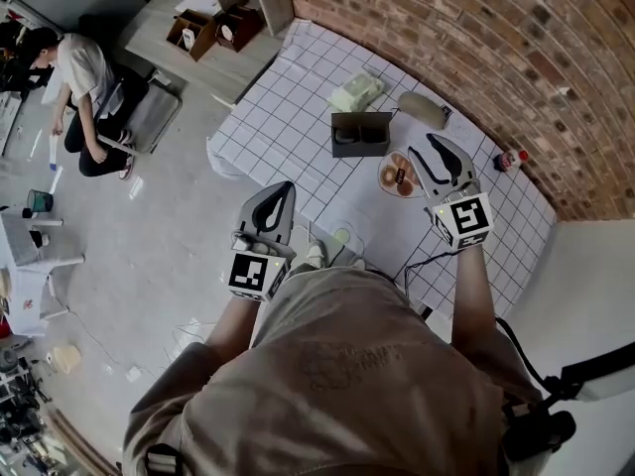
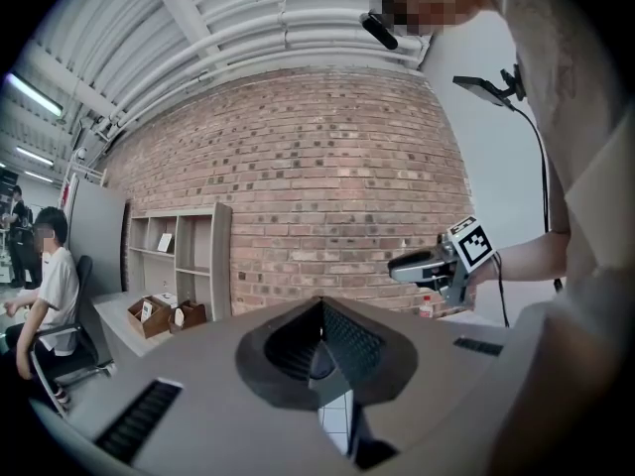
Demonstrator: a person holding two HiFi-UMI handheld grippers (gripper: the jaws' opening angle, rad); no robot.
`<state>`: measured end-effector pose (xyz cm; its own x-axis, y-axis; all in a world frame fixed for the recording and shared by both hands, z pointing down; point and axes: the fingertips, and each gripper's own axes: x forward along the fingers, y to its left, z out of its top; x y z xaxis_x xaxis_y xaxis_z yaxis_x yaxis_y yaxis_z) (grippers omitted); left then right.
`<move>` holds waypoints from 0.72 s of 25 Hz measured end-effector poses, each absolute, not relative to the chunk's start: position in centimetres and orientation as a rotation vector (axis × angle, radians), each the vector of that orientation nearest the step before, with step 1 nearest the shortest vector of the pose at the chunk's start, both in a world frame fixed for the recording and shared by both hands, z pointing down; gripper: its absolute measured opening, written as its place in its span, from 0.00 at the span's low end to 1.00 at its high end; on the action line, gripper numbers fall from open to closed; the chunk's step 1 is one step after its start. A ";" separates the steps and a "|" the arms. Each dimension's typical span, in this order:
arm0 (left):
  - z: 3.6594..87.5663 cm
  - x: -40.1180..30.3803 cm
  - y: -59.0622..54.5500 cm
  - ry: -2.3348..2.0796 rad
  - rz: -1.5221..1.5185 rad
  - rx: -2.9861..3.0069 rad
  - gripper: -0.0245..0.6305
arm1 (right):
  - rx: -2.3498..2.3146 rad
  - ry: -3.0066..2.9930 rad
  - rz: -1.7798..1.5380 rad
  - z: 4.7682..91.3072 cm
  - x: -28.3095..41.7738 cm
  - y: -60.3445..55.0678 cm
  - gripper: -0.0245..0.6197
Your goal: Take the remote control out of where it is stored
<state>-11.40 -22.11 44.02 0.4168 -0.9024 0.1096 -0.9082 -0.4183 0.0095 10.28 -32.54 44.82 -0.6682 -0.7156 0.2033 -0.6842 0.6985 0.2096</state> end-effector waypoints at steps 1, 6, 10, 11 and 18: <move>44.2 -11.4 -22.0 -1.655 0.140 2.586 0.05 | 1.067 -2.624 -0.172 45.5 9.6 -33.1 0.30; 45.0 -11.6 -21.4 -1.649 0.115 2.517 0.05 | 0.740 -2.481 -0.261 50.2 5.2 -34.4 0.41; 45.0 -11.7 -21.3 -1.658 0.122 2.521 0.05 | 0.517 -2.405 -0.271 54.5 1.7 -35.0 0.44; 45.2 -11.7 -21.3 -1.653 0.117 2.515 0.05 | 0.471 -2.376 -0.280 55.8 1.1 -35.2 0.45; 45.6 -11.3 -21.5 -1.625 0.080 2.493 0.05 | 0.212 -2.222 -0.253 62.6 -2.8 -36.1 0.47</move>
<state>-11.26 -21.46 45.58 0.4069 -0.9035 0.1343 -0.9124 -0.3949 0.1079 -2.76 -36.10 62.60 -0.6107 -0.2394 0.7548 -0.0634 0.9649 0.2548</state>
